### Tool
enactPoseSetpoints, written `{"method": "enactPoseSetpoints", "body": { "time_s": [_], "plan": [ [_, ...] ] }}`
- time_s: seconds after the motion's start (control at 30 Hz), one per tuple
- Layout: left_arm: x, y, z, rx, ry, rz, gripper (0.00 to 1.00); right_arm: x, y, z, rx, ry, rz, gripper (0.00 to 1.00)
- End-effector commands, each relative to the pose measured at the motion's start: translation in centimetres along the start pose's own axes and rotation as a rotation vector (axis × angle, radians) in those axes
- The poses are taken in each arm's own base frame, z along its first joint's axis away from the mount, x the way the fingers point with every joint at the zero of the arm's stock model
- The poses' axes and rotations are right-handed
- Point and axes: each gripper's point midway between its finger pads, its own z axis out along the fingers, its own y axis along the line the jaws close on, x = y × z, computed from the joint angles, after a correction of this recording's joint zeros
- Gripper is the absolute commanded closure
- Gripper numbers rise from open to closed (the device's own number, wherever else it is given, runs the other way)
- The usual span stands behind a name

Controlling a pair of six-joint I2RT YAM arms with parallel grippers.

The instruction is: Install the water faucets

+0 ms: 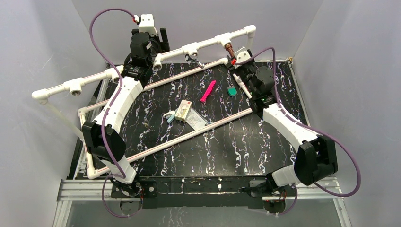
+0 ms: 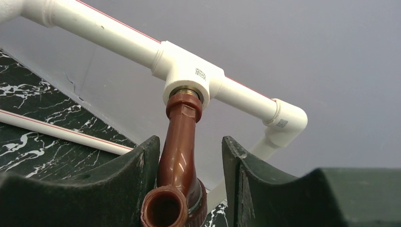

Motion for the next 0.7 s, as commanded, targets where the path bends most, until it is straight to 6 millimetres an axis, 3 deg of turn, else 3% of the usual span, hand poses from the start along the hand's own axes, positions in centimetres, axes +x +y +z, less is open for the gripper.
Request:
{"method": "enactPoseSetpoints", "body": {
  "time_s": [0.0, 0.13, 0.3, 0.5, 0.67],
  "plan": [
    [11.0, -0.7, -0.7, 0.034, 0.331, 0.098, 0.25, -2.4, -1.9, 0.7, 0.069, -0.062, 0.014, 0.45],
    [11.0, -0.7, -0.8, 0.034, 0.332, 0.099, 0.25, -2.2, -1.7, 0.7, 0.066, -0.058, 0.027, 0.59],
    [11.0, -0.6, -0.8, 0.033, 0.332, 0.101, 0.25, -2.9, -1.5, 0.5, 0.05, -0.075, 0.074, 0.99],
    [10.9, -0.7, -0.9, 0.035, 0.33, 0.099, 0.25, -4.0, -0.6, 0.4, 0.014, -0.09, 0.247, 0.99],
    [10.9, -0.7, -0.9, 0.038, 0.329, 0.095, 0.25, -5.3, -0.3, 0.6, 0.021, -0.108, 0.552, 0.99]
  ]
}}
